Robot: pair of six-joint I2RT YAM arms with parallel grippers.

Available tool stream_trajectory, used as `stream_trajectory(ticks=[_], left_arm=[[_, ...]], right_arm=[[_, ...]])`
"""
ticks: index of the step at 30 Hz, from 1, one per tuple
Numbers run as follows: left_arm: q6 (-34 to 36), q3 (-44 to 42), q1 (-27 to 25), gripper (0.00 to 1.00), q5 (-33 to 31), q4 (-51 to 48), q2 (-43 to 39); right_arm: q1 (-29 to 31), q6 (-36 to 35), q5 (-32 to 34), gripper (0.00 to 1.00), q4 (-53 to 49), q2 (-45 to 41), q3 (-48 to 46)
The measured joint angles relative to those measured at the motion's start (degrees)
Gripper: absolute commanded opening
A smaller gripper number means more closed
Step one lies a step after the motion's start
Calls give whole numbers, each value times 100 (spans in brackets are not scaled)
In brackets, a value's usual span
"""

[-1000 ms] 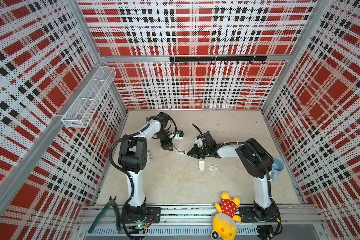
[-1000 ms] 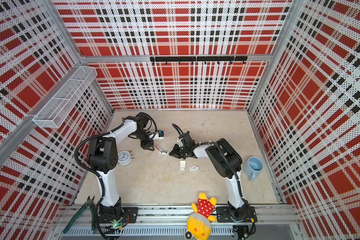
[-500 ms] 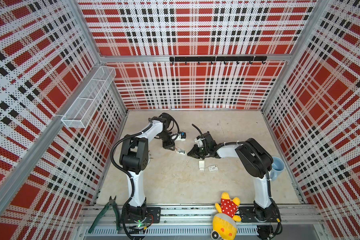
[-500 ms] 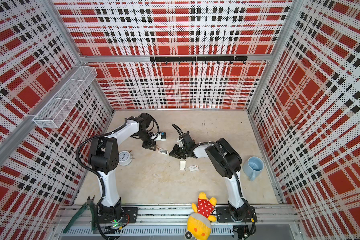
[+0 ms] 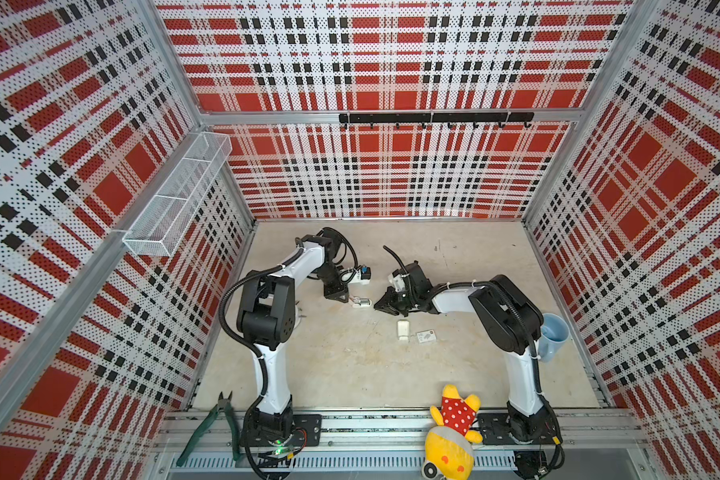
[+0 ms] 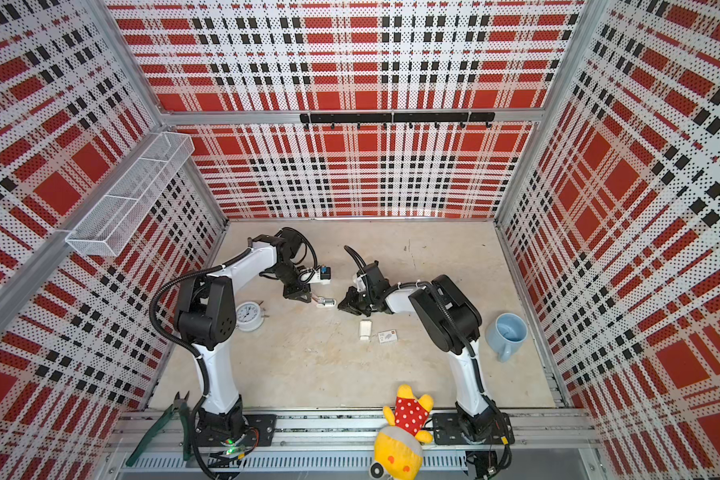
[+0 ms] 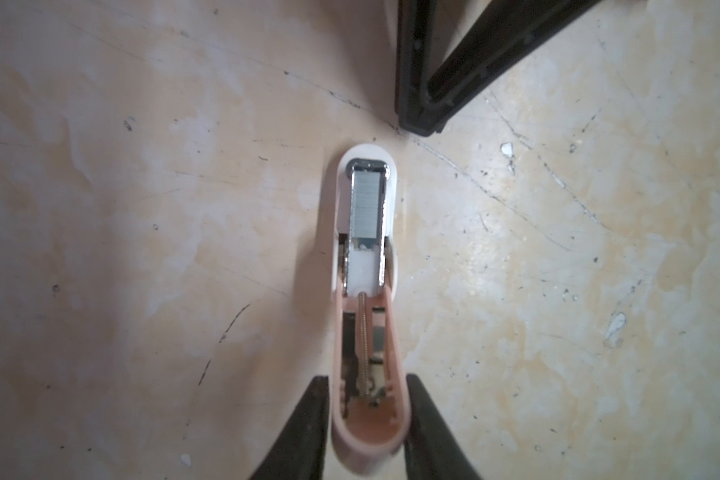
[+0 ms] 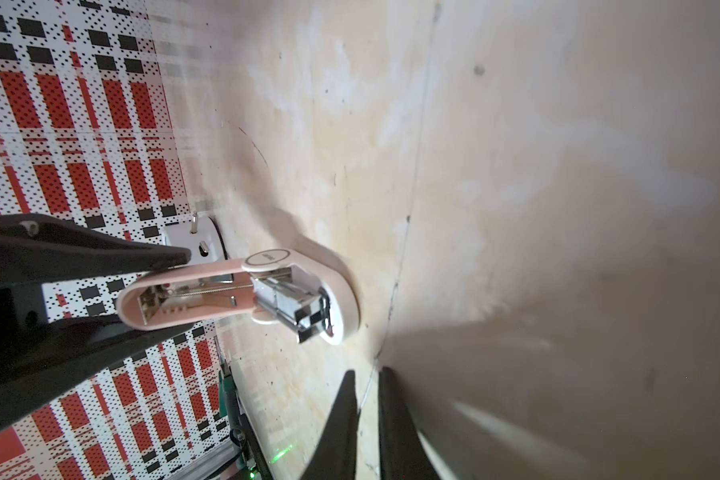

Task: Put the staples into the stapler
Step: 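Lower the open left gripper over the small pink stapler's rounded end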

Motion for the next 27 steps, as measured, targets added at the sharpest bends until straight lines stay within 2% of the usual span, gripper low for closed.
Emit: stream_trajectory(ticks=[27], left_arm=[[11,-173,63,28,173,-4,-157]], right_arm=[[-146,-188,-400,15,-234,354,612]])
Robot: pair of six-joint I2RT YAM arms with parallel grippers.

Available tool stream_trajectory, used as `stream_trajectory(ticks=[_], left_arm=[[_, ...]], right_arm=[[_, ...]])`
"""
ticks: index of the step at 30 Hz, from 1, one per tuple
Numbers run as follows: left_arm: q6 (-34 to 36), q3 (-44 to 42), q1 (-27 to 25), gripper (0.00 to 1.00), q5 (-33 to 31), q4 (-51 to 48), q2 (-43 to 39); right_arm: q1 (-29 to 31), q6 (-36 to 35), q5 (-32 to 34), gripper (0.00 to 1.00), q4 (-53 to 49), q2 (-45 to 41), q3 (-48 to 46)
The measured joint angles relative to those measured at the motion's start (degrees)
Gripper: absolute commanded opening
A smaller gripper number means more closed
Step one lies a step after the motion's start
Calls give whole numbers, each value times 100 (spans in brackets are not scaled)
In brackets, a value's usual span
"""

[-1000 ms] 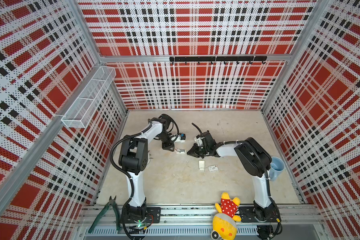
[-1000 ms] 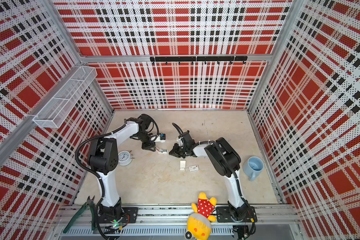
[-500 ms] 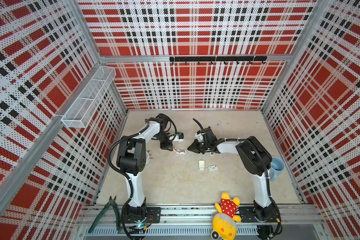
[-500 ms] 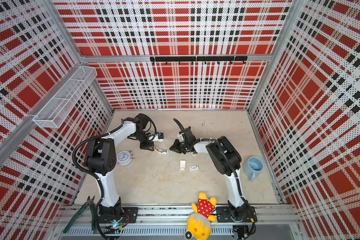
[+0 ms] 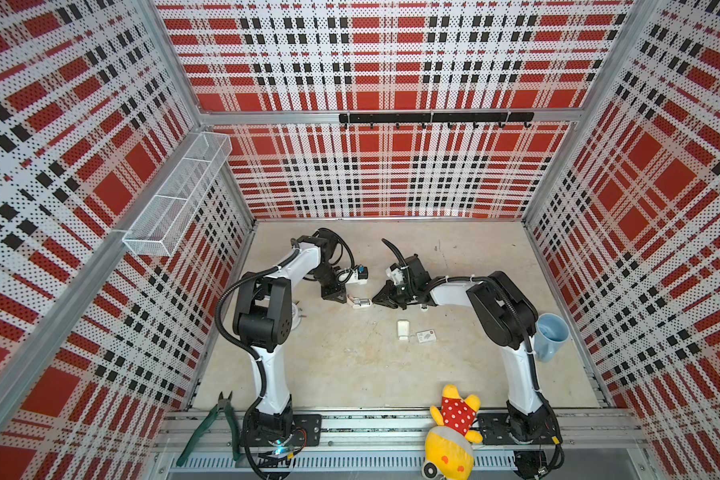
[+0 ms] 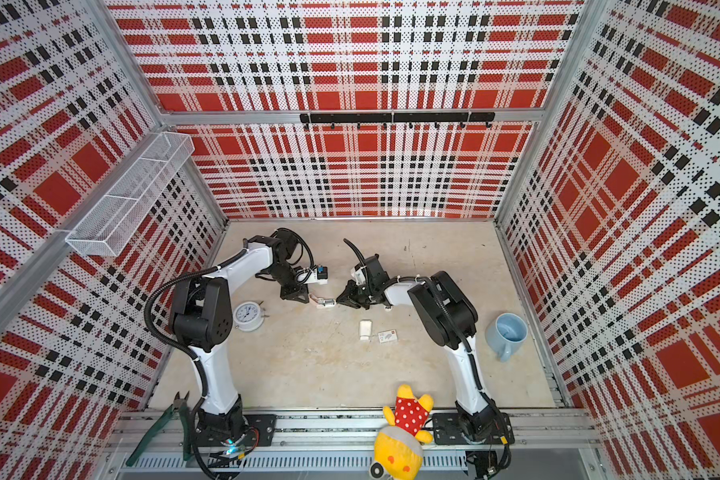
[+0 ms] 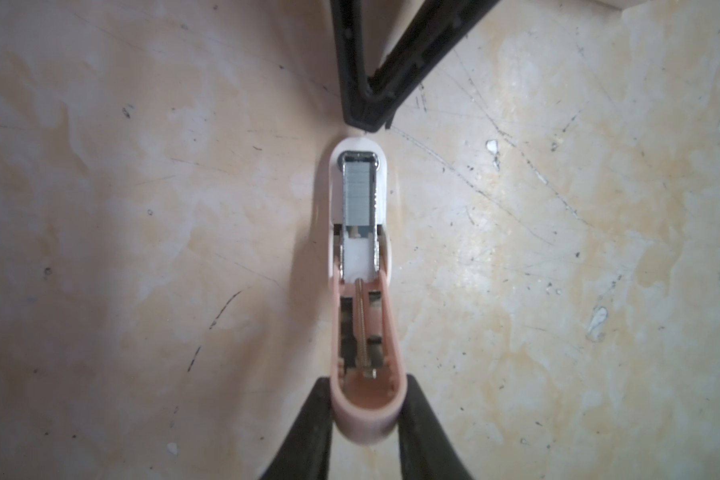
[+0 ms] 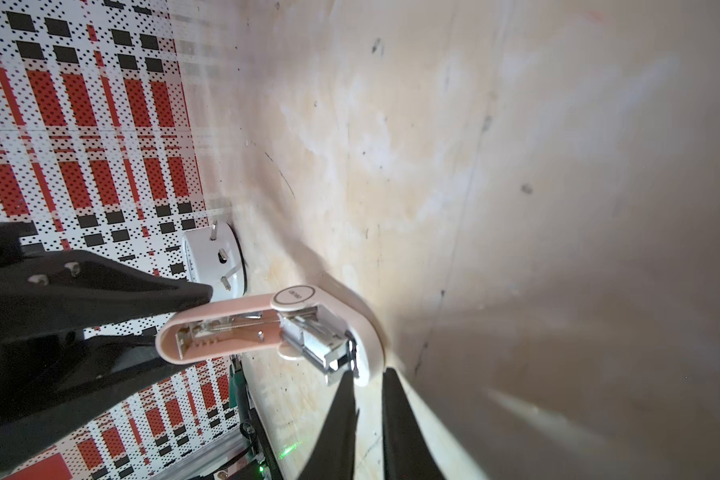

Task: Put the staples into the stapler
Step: 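Lower the open left gripper over the small pink stapler's rounded end, then close the left gripper on the rounded end of the small pink stapler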

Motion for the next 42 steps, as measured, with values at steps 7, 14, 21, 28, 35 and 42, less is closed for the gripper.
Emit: stream_trajectory(ticks=[7,14,21,28,35,42], left_arm=[[0,-22,0,25,0,2,-9],[0,-63,0,23,-2,13,-31],[-2,-85,-9,22,0,11,-59],[-39,-87,-48,21,2,15,-85],[-125,-96,-66,23,55,22,-92],[-240,-96,-66,25,168,44,-101]], right_arm=[[2,-17,-44,14,-96,127,181],[44,-105,-74,13,-221,208,269],[57,-192,-83,11,-295,208,284],[83,-299,0,10,-522,212,407],[87,-343,20,10,-568,212,426],[87,-343,24,10,-570,212,428]])
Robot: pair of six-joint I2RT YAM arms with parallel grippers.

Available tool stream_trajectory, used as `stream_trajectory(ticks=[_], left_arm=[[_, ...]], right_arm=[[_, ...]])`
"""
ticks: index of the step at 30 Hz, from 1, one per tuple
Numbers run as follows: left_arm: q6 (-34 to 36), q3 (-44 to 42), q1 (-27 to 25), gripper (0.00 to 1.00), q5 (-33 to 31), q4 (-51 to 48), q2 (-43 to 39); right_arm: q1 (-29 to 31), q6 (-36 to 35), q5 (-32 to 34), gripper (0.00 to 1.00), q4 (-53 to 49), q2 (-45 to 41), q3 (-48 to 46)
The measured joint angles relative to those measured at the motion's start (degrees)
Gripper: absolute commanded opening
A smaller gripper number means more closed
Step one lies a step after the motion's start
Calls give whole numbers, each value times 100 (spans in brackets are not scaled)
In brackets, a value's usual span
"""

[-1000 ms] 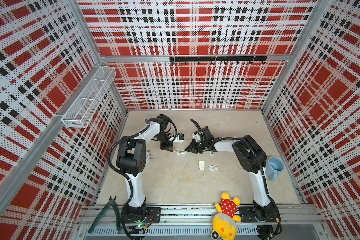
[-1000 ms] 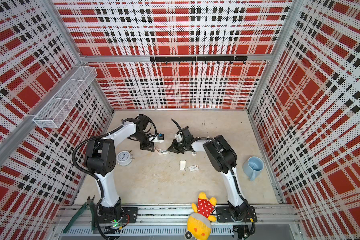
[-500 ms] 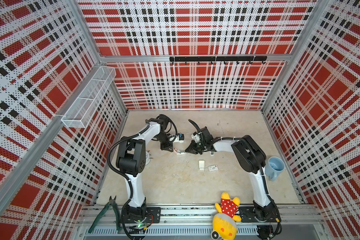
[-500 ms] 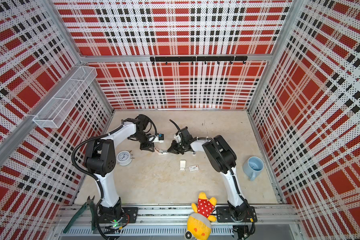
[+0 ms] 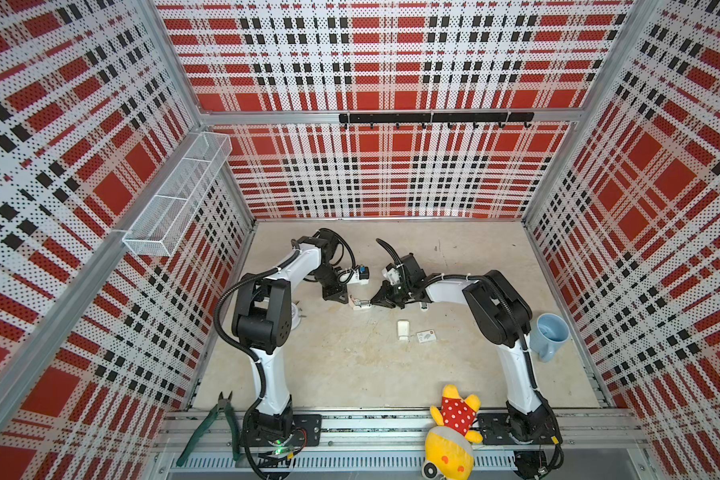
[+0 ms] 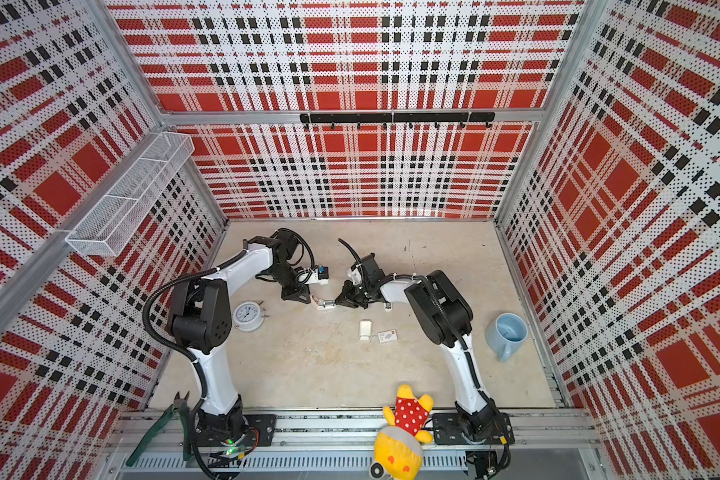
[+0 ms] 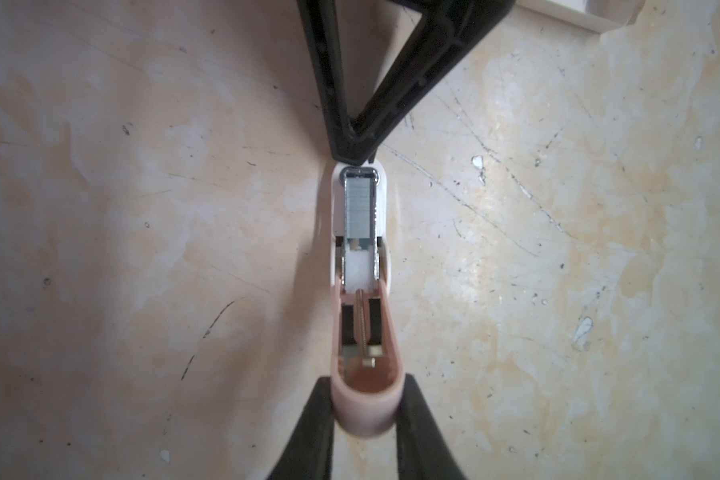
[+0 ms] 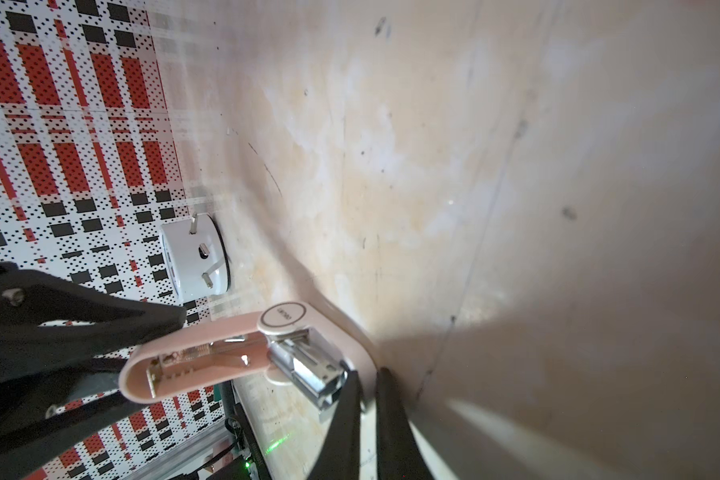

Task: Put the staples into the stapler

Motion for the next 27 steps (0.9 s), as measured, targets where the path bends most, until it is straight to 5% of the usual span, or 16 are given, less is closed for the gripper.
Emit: stream_trajectory(ticks=[27], left_arm=[[-258,-59,-216,28,286,361,-20]], right_arm=[[0,0,4,10,0,0,2]])
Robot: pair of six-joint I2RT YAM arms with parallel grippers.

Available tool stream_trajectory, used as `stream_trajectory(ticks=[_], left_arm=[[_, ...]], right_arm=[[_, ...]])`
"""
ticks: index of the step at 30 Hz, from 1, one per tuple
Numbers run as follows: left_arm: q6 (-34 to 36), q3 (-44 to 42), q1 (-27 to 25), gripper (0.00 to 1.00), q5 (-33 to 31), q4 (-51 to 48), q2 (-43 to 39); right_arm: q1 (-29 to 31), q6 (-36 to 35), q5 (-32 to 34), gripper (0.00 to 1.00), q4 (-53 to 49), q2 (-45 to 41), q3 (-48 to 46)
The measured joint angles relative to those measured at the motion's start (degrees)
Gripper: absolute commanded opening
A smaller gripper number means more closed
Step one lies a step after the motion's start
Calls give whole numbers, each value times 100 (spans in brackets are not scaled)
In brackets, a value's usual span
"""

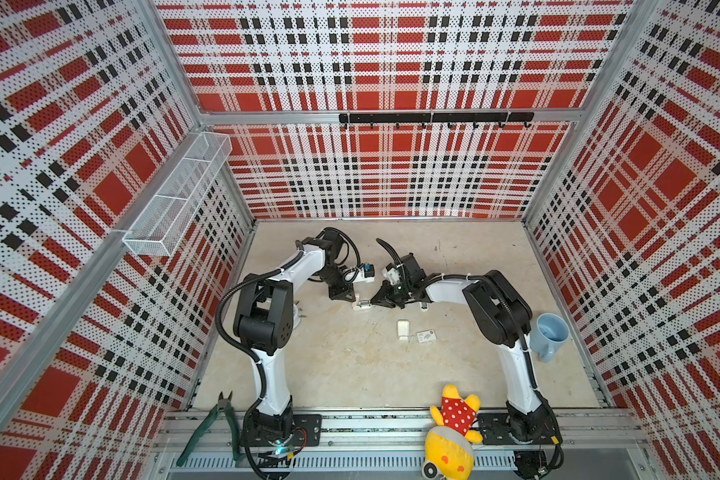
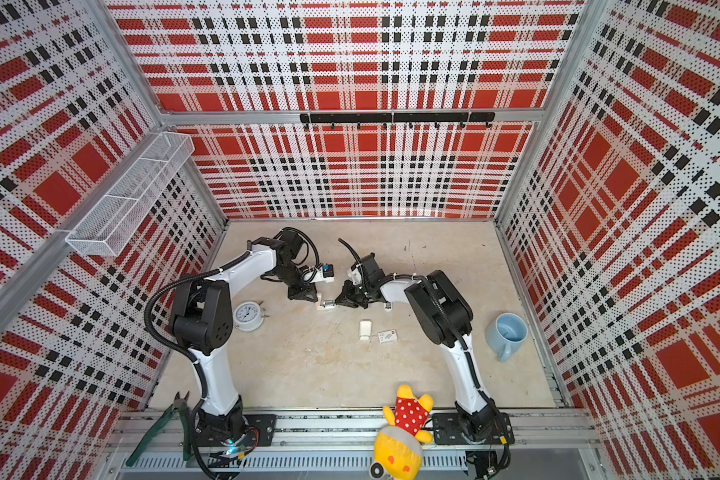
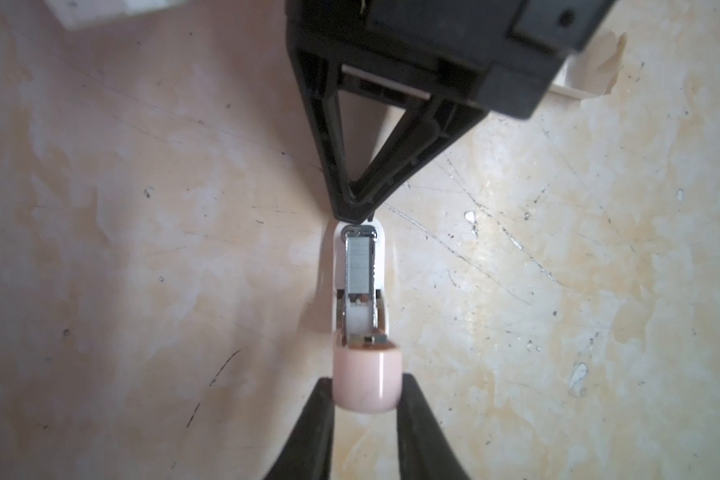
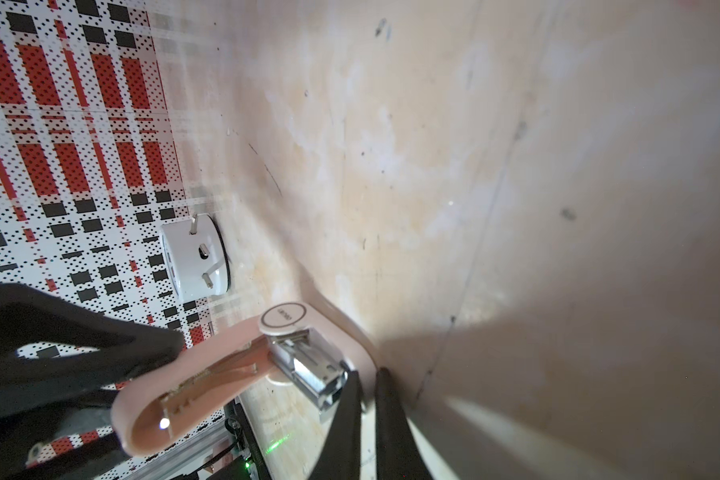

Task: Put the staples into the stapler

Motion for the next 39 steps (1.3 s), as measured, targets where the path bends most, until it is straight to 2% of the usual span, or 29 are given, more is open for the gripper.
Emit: stream_trajectory(ticks=[11,16,21,30,33,39], left_arm=[[-107,-92,-374,31,-11,87,61],[-175,-92,-398,39,-11,87,83],[-422,-120,-398,43,-35,170,79],[-994,-476,-466,44,-105,431,-192],[-1143,-638,-533,48,-125,581,-319],[-1373,-855,-649,47,-256,874,-455]], right_arm=[[44,2,2,9,11,0,0],[48,4,4,9,28,2,0],[48,4,13,9,44,4,0],[50,2,20,9,85,4,-24],[50,2,15,9,149,2,-59],[66,0,42,9,267,-4,-114]])
